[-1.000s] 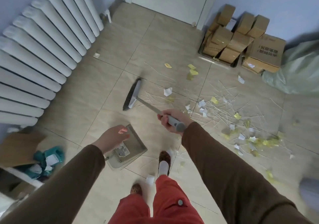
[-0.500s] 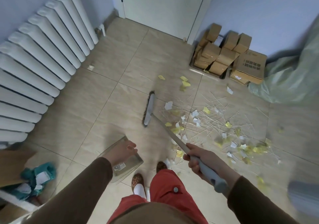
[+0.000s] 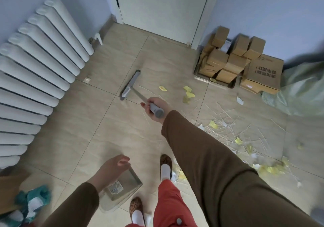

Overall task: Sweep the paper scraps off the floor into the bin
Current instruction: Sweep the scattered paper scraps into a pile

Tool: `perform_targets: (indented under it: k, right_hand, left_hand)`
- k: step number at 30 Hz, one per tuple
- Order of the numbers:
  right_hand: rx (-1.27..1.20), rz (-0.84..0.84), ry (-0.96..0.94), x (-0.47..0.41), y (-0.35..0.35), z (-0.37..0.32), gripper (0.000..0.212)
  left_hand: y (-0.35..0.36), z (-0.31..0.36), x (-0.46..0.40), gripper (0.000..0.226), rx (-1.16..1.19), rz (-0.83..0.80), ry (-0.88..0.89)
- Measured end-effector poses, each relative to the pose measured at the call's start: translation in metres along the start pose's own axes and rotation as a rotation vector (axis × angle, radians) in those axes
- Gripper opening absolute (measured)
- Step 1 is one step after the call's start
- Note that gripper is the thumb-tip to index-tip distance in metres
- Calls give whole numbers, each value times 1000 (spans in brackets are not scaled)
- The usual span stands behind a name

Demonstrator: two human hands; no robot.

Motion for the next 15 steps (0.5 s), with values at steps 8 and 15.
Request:
perform_targets:
  k: [8, 15]
  right_hand:
    - [-151, 121, 49, 39, -136, -10, 14]
    - [-281, 284, -1, 171, -204, 73, 10]
  left_hand:
    - [17, 81, -49, 19, -31, -31, 41]
    - [36, 121, -41, 25, -69, -46, 137]
Point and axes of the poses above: each hand's wrist, its own x-axis away from the middle knuckle, its own y-axis out of the palm, z = x × y, the point moved 10 cm from there along -x, towards the middle knuckle, and after that the axes turned 6 degrees about x, right-handed, at the moved point
